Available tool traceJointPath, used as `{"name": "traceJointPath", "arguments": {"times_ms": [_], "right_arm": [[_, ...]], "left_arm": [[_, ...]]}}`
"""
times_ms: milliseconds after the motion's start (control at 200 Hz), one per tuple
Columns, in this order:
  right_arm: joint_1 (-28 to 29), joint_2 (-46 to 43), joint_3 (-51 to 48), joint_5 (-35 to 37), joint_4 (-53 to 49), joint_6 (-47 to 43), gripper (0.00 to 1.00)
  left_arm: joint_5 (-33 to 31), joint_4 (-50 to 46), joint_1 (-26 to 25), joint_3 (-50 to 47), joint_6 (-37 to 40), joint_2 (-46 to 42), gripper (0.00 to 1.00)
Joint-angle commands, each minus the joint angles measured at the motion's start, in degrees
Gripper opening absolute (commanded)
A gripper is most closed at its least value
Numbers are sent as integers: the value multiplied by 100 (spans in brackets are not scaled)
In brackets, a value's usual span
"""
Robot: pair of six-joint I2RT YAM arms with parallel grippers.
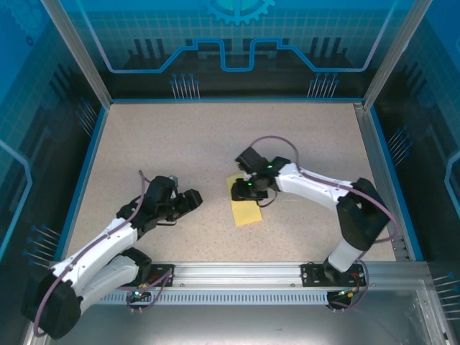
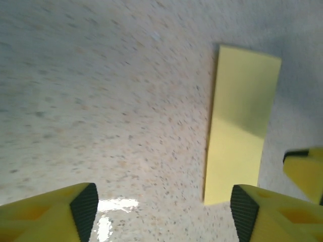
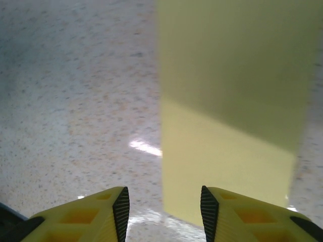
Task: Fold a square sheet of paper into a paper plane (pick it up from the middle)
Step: Turn over the paper at the center of the table, then third fold the triangle at the center of the table.
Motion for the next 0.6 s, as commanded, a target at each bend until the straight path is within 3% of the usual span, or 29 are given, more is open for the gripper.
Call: {"name": "traceJointPath", "arguments": {"times_ms": [0,290,595], "right_arm": [[-493,-289,-772,-741,1013,-68,46],[-1271,201,-837,-1463,1138,-883,50],[-1451,893,-629,-2069,1530,-1194,49]], "left_arm": [[941,812,-95,313,122,632,66],[1052,1131,-717,1651,31,2850,49],[1078,1097,-764,2331,95,3984,44]]}}
